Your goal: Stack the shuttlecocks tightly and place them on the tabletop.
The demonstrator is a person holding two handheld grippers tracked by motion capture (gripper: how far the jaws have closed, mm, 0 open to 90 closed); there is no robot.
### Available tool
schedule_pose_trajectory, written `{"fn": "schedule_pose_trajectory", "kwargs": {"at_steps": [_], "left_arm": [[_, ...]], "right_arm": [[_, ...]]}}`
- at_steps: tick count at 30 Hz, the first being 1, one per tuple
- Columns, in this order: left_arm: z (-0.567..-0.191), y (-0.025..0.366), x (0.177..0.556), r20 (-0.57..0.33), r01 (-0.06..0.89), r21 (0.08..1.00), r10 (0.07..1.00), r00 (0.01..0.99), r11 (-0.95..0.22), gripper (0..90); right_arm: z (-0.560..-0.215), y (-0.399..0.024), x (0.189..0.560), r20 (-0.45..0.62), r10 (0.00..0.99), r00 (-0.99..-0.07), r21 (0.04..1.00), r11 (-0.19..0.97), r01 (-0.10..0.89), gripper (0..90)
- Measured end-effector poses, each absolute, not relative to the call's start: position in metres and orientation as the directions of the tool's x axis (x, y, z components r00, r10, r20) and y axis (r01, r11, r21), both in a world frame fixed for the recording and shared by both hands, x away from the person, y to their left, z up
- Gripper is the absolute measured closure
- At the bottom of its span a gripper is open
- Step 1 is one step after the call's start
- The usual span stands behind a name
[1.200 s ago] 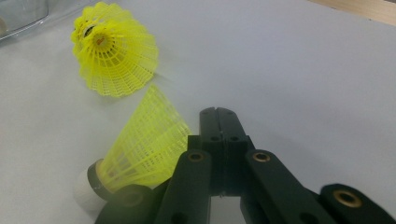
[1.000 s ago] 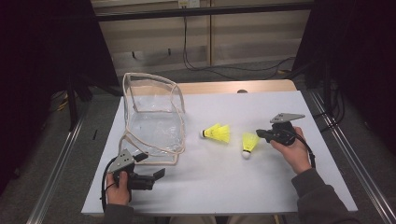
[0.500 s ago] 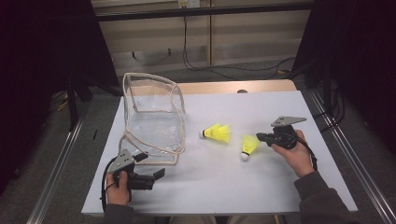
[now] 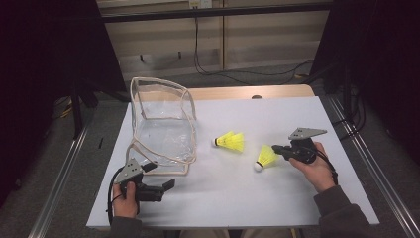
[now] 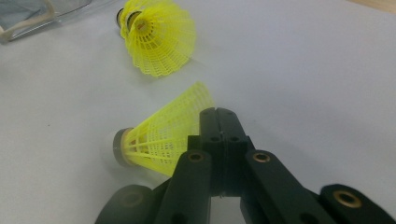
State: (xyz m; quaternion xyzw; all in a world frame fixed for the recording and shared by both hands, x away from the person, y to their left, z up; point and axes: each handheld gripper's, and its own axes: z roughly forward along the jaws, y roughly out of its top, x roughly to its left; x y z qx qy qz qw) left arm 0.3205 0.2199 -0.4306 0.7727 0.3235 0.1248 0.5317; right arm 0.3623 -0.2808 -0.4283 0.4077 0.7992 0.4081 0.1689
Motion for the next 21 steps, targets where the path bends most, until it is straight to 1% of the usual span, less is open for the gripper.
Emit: {"fn": "schedule_pose_trajectory", "kwargs": {"at_steps": [21], "left_arm": [[-0.431,0.220,0.321,-0.153,0.368,0.903,0.632,0.760,-0.223,3.6]], "right_arm": [[-0.428,-0.281,0.349,0.074,0.785,-0.614,0.803,0.318,0.504,90.0]]}}
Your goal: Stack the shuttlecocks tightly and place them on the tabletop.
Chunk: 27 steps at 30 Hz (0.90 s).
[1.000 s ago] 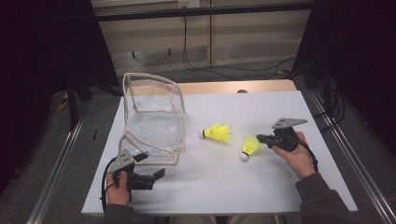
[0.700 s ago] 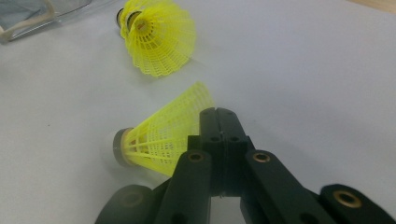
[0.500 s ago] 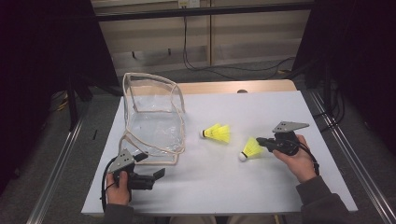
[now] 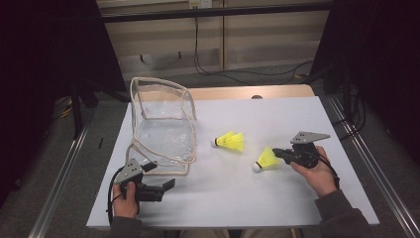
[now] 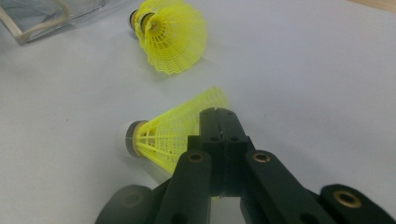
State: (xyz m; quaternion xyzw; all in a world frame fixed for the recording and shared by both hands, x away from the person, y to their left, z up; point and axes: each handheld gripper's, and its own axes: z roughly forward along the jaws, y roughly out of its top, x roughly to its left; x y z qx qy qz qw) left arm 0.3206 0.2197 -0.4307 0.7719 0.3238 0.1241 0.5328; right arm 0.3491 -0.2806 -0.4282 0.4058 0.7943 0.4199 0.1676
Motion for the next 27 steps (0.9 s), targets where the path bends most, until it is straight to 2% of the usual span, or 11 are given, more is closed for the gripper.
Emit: {"fn": "schedule_pose_trajectory", "kwargs": {"at_steps": [27], "left_arm": [[-0.430,0.220,0.320,-0.151,0.365,0.903,0.631,0.761,-0.224,3.7]], "right_arm": [[-0.431,-0.284,0.338,0.086,0.785,-0.614,0.811,0.303,0.500,90.0]]}}
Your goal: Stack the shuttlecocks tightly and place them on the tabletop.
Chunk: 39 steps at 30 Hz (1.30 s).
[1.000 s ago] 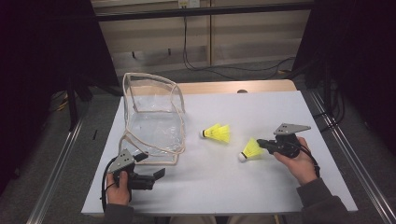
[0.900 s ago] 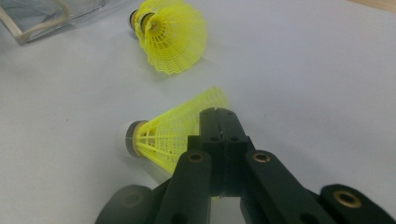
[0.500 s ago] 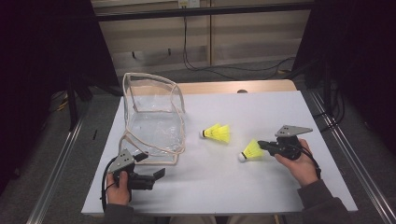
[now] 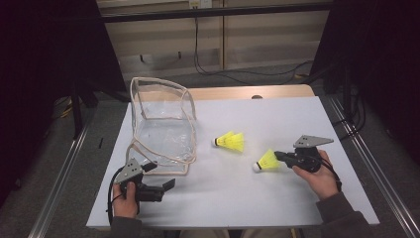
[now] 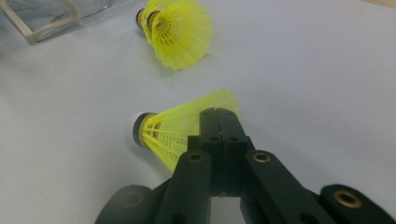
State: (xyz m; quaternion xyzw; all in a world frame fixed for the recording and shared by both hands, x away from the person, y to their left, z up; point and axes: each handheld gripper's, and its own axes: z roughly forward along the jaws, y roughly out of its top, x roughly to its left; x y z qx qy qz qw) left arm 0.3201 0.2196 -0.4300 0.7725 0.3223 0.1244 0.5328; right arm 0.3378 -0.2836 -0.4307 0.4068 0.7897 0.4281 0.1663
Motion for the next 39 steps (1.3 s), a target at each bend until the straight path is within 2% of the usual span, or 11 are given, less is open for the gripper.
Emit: {"fn": "schedule_pose_trajectory", "kwargs": {"at_steps": [39], "left_arm": [[-0.430,0.220,0.320,-0.148,0.363,0.904,0.632,0.761,-0.226,3.6]], "right_arm": [[-0.428,-0.283,0.320,0.086,0.773,-0.629,0.819,0.305,0.487,90.0]]}}
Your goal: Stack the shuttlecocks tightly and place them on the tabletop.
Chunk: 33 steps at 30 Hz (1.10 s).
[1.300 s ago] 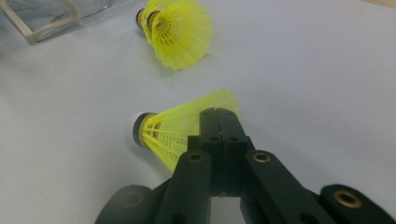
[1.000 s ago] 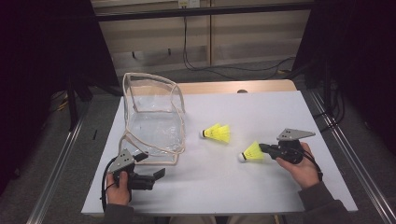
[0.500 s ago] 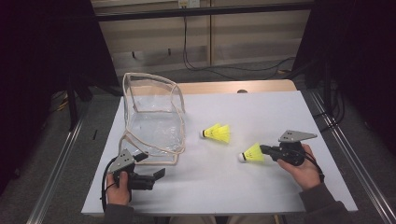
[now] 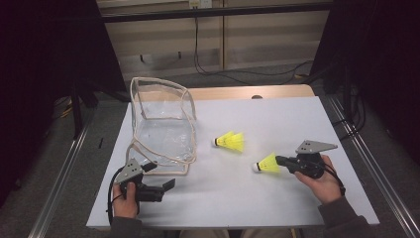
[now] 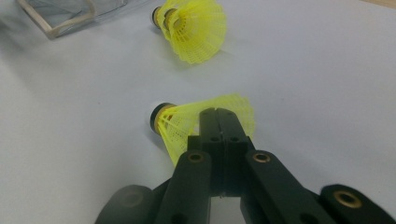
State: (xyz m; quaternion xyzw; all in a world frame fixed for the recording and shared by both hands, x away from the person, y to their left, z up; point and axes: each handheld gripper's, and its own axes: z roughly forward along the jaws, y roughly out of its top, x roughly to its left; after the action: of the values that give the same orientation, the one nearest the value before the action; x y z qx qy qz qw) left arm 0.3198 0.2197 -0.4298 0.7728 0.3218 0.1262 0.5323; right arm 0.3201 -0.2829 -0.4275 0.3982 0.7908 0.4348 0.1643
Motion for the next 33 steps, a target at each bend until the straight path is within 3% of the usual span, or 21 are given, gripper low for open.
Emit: {"fn": "schedule_pose_trajectory", "kwargs": {"at_steps": [33], "left_arm": [[-0.429,0.220,0.320,-0.145,0.362,0.904,0.633,0.760,-0.227,3.6]], "right_arm": [[-0.430,-0.295,0.313,0.083,0.785,-0.614,0.815,0.302,0.495,90.0]]}}
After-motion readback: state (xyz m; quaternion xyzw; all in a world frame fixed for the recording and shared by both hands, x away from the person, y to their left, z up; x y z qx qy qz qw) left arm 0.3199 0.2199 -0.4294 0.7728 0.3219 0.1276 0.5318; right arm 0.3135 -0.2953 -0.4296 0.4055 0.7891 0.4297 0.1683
